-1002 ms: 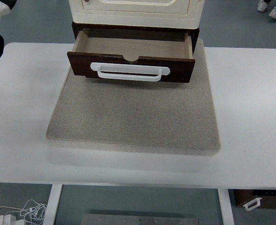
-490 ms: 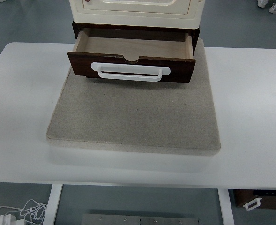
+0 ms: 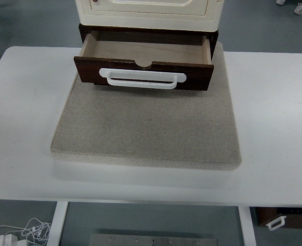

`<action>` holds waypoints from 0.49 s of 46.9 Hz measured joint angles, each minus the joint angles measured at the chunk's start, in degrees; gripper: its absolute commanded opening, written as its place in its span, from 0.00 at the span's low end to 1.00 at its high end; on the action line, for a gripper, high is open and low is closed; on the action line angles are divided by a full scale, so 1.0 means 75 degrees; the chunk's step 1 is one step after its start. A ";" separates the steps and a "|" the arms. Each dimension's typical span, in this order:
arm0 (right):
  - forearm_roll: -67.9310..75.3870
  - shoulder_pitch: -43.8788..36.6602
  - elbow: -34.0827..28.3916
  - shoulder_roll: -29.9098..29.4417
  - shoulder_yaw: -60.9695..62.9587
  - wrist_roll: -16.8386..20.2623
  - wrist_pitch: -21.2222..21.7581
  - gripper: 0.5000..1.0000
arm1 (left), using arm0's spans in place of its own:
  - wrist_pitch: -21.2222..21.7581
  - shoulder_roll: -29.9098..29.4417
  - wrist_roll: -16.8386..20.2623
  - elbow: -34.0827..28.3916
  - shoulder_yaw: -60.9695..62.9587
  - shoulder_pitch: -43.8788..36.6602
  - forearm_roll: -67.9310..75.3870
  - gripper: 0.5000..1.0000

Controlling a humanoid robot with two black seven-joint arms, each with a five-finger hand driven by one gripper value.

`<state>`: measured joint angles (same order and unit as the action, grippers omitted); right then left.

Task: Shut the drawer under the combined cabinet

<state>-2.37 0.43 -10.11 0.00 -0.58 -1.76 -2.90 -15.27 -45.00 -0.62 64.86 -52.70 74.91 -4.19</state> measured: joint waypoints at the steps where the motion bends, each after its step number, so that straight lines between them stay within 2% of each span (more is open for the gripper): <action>1: 0.0000 0.0000 0.0000 0.0000 -0.0001 0.0001 0.0000 0.90 | 0.0026 -0.0030 0.0000 0.0173 0.0074 0.0013 0.0000 0.99; 10: 0.0000 0.0003 0.0000 0.0000 -0.0003 0.0000 0.0000 0.90 | 0.0514 -0.0405 -0.0001 0.1940 0.0695 0.0074 0.0000 0.99; 23: 0.0000 0.0002 0.0000 0.0000 0.0000 -0.0001 0.0000 0.90 | 0.0549 -0.0424 -0.0036 0.2926 0.2154 0.0613 0.0151 0.99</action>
<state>-2.38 0.44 -10.11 0.00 -0.59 -1.77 -2.90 -11.15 -48.18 -0.90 86.80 -36.55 79.50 -3.06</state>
